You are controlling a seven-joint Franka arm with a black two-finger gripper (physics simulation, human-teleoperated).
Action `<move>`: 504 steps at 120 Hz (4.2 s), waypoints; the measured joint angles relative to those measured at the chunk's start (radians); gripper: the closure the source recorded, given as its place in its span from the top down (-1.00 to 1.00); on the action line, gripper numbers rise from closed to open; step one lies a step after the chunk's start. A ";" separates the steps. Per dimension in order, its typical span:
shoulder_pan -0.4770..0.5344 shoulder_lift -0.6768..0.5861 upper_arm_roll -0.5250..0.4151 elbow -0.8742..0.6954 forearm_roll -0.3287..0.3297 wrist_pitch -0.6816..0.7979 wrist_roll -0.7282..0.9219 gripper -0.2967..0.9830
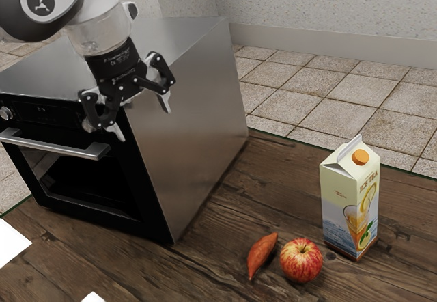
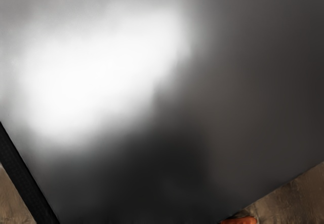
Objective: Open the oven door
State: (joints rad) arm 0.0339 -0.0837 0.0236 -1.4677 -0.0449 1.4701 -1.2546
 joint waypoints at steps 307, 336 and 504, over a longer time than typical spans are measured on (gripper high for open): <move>0.627 -0.625 -0.128 -0.748 0.113 0.479 -0.194 0.53; 0.629 -0.646 -0.128 -0.820 0.090 0.537 -0.157 0.53; 0.690 -1.374 -0.287 -1.331 -0.128 0.706 -0.019 0.53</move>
State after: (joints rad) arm 0.7240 -1.4582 -0.2634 -2.7987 -0.1726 2.1766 -1.2734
